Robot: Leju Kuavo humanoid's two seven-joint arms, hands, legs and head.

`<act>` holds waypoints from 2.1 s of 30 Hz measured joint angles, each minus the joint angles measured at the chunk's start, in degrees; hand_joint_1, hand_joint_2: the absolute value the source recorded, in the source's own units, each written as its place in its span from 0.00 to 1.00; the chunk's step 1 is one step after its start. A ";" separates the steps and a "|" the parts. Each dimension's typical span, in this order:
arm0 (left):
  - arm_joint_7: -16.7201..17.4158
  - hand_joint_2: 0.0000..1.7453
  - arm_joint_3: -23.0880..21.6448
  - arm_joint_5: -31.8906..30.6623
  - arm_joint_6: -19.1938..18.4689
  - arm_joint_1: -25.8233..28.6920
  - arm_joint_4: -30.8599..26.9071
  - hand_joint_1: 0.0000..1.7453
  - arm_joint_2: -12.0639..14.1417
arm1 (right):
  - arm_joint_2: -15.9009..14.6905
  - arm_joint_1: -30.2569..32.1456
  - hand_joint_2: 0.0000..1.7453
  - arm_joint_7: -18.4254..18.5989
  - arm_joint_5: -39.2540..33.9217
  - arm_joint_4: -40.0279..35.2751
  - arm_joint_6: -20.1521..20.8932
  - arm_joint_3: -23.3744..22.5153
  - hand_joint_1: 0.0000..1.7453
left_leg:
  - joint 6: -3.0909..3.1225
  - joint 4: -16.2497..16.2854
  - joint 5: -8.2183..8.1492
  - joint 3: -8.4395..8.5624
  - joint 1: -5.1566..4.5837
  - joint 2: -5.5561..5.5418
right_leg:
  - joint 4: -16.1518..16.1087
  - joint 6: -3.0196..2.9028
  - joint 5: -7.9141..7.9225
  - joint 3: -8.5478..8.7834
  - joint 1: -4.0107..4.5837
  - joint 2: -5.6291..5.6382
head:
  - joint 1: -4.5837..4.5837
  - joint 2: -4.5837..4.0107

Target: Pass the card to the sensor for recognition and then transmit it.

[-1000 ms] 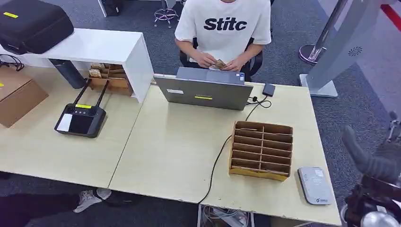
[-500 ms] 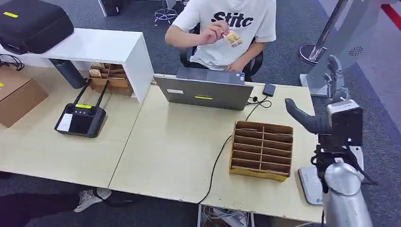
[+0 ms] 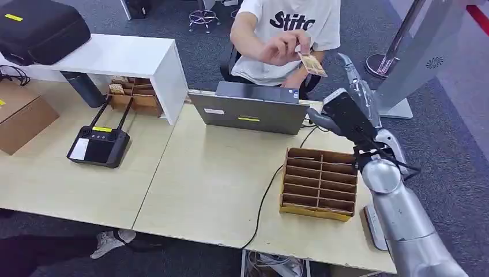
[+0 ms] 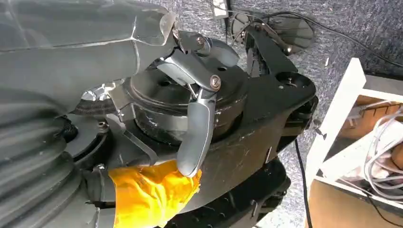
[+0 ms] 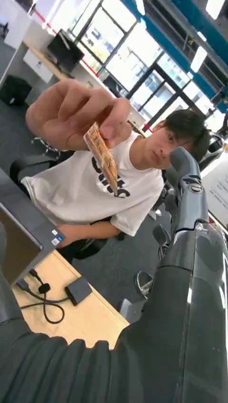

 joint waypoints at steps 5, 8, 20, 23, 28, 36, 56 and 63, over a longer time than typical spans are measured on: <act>0.33 1.00 -0.18 -0.31 -0.09 -0.21 0.18 0.00 0.00 | 0.15 -2.94 1.00 1.12 2.17 3.44 0.44 2.14 0.00 | -0.01 0.00 0.01 0.00 0.00 0.02 | 0.01 -0.04 0.04 -0.02 0.00 0.02 | 0.02 0.00; 0.33 1.00 -0.20 -0.35 -0.09 -0.22 0.20 0.00 0.00 | 0.15 -3.03 1.00 1.16 2.29 3.66 0.48 2.29 0.00 | -0.01 0.00 0.01 0.00 0.00 0.02 | 0.01 -0.04 0.04 -0.02 0.00 0.02 | 0.02 0.00; 2.64 1.00 -0.50 -5.33 -0.33 -1.08 0.48 0.00 0.07 | 0.17 -22.95 1.00 8.52 19.86 27.64 -0.59 14.97 1.00 | -0.04 0.05 0.12 0.01 -0.01 0.03 | 0.00 -0.01 0.17 -0.11 0.00 0.05 | 0.02 0.00; 3.49 1.00 -0.50 -6.77 -0.31 -1.08 0.48 0.00 0.07 | -0.20 -24.52 1.00 8.22 22.07 30.18 -4.29 15.30 1.00 | -0.04 0.07 0.12 0.00 0.00 0.03 | -0.01 -0.01 0.18 -0.11 0.00 0.05 | -0.02 0.00; 4.59 1.00 -0.50 -8.85 0.70 -0.99 0.44 0.00 0.11 | -1.29 -24.56 1.00 3.93 23.01 30.99 -13.03 15.28 1.00 | -0.04 0.07 0.12 -0.03 -0.01 0.04 | -0.02 0.00 0.18 -0.13 0.00 0.07 | 0.00 0.00; 4.94 1.00 -0.50 -9.27 1.07 -0.96 0.42 0.00 0.13 | -1.95 -24.62 1.00 1.55 23.14 31.12 -15.19 15.12 1.00 | -0.04 0.07 0.12 -0.02 -0.01 0.09 | -0.02 -0.02 0.21 -0.15 0.00 0.10 | 0.00 0.00; 0.17 1.00 -0.52 -3.08 11.89 4.39 -12.62 0.00 4.02 | -2.23 20.53 1.00 -12.07 -9.64 -14.11 -18.84 -9.52 1.00 | 0.03 0.04 -0.08 -0.15 0.02 -0.08 | -0.10 0.08 0.01 -0.14 0.03 -0.08 | 0.02 0.00; -1.64 1.00 -0.61 -0.60 14.12 5.25 -17.12 0.00 5.44 | -2.23 30.19 1.00 -8.20 -10.06 -18.93 -15.79 -15.67 1.00 | -0.01 0.04 -0.11 -0.05 0.02 0.02 | -0.10 0.07 0.02 -0.16 0.02 0.00 | 0.00 0.00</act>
